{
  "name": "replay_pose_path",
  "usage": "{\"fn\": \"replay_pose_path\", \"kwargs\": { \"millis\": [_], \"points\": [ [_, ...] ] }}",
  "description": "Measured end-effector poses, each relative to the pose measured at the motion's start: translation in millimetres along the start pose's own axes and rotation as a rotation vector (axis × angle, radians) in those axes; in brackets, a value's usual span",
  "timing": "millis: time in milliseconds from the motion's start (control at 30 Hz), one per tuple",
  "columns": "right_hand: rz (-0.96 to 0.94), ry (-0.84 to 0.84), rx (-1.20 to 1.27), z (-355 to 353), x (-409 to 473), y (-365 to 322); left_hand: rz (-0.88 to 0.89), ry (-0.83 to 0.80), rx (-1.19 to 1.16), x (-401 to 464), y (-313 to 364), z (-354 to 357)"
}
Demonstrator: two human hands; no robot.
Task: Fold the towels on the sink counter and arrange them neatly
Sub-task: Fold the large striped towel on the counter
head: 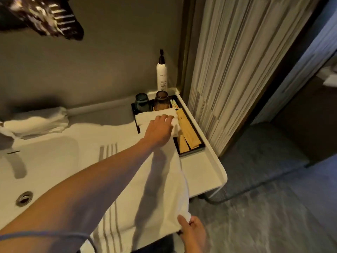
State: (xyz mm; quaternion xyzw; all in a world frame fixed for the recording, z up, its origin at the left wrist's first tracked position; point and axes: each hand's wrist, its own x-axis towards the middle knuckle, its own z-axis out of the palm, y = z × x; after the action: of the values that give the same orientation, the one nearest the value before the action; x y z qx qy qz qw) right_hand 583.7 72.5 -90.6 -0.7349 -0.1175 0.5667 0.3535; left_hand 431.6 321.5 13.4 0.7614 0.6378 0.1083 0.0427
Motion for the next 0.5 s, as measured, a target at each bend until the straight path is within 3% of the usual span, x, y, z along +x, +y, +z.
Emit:
{"fn": "replay_pose_path", "kwargs": {
  "millis": [67, 200, 400, 500],
  "points": [
    [0.002, -0.017, 0.019, -1.5, 1.2, 4.1, -0.194, -0.106, -0.062, 21.8, -9.3, 11.3],
    [-0.007, -0.02, 0.034, -5.6, 6.4, 3.8, -0.192, -0.272, -0.047, 37.1, -21.7, 20.9],
    [0.09, -0.03, 0.144, -4.1, 4.3, 2.3, -0.256, -0.177, -0.331, 63.7, -34.6, -5.8],
    [0.091, -0.037, 0.288, -1.2, 0.3, -6.4, -0.255, -0.099, -0.276, 72.8, -42.1, -0.7]
  ]
}}
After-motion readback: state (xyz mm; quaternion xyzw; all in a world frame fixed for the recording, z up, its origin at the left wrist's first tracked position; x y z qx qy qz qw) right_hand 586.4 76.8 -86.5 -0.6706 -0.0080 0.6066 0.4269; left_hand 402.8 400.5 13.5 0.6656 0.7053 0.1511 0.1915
